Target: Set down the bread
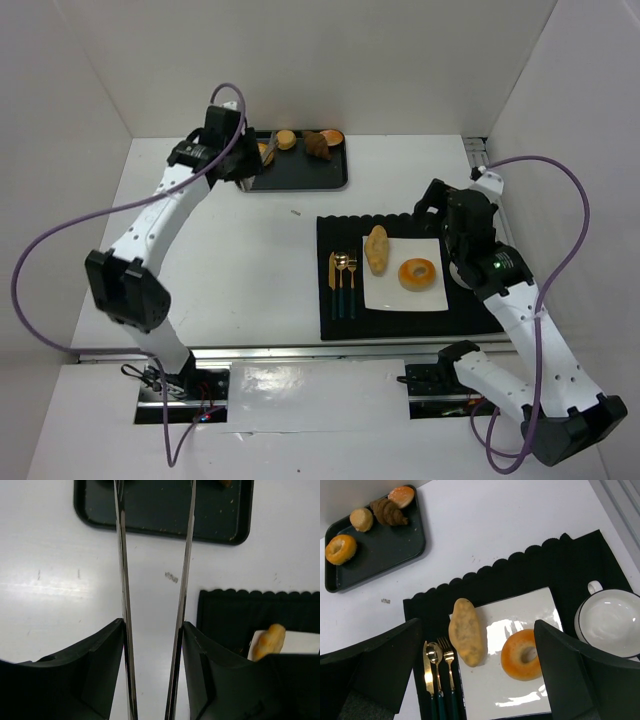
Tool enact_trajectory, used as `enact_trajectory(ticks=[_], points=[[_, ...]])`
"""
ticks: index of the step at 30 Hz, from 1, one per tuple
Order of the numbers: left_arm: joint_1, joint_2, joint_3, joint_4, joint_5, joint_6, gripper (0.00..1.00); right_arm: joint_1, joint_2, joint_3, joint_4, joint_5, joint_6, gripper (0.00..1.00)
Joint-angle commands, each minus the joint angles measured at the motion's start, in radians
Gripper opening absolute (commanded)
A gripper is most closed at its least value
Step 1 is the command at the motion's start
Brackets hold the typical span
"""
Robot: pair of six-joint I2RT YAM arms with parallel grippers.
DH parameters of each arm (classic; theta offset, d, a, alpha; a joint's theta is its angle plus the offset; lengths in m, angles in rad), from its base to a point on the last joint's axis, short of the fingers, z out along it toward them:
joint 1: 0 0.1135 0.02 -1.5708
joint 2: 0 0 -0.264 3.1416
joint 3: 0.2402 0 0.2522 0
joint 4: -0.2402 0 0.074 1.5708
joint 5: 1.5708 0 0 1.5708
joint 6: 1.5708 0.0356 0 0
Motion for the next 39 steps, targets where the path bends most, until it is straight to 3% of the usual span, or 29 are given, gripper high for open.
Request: enact_trajectory(ticks=[1,9,14,26,39], points=[[0.019,0.157,0.149,0.027,0.09,-0.015,0.61,-0.005,0.008,0.002,0.039,-0.004,-0.004,1.0],[0.019,0.426,0.4,0.038,0.035,0.024,0.63,-0.005,0.085,0.013,0.057,-0.013,-0.024,1.0],[0.01,0.545,0.453,0.038,0.028,0.033,0.64,-0.005,0.12,0.022,0.077,-0.004,-0.033,1.0],[0.01,0.704,0.581,0.047,0.05,0.033,0.64,-0.005,0.181,0.022,0.105,-0.004,-0.033,1.0],[0.01,0.776,0.648,0.094,0.01,0.034,0.63,-0.014,0.23,0.013,0.123,0.006,-0.042,1.0]])
